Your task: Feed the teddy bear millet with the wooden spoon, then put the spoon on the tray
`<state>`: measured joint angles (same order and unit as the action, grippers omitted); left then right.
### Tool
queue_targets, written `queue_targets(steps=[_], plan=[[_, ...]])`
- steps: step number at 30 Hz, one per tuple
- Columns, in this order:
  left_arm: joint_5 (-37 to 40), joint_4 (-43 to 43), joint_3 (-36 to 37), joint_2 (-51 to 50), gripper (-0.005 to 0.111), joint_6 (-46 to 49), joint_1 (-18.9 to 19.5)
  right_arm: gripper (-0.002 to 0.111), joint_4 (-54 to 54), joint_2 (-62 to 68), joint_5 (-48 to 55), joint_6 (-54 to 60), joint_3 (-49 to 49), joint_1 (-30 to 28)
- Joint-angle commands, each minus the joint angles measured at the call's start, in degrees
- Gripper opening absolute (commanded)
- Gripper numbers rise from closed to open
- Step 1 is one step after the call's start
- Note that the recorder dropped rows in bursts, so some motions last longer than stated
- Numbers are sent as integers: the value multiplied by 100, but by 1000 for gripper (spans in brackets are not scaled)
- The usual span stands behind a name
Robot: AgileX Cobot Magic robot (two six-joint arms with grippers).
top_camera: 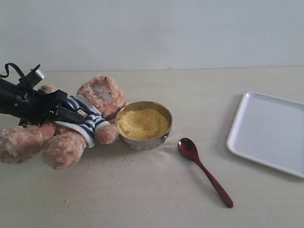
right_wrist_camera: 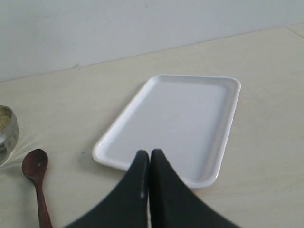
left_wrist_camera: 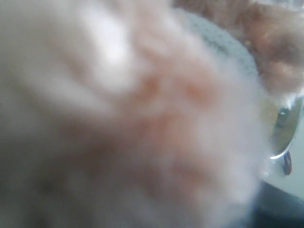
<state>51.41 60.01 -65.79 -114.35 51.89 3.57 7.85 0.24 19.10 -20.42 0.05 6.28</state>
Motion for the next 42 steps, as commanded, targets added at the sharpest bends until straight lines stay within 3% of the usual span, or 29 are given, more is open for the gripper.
queue_targets(steps=[1,9,14,17,21,28,34,42], plan=[[76,629,-25,313,5,242,166,0,7,-24,-26,-11,-5,6],[839,657,290,1233,5,380,514,0,7,-24,-26,-11,-5,6],[311,770,1057,1868,5,620,531,0,7,-24,-26,-11,-5,6],[188,1287,1549,2145,5,971,531,0,7,-24,-26,-11,-5,6],[522,1905,1960,2343,5,1333,531,0,7,-24,-26,10,-5,6],[1163,1948,2168,2380,5,1624,531,0,174,-24,-44,170,-5,6],[1139,2295,2188,2380,5,1655,531,0,1634,-24,-49,762,-5,6],[1139,2411,2188,2380,5,1727,531,0,4727,-24,-71,759,-5,6]])
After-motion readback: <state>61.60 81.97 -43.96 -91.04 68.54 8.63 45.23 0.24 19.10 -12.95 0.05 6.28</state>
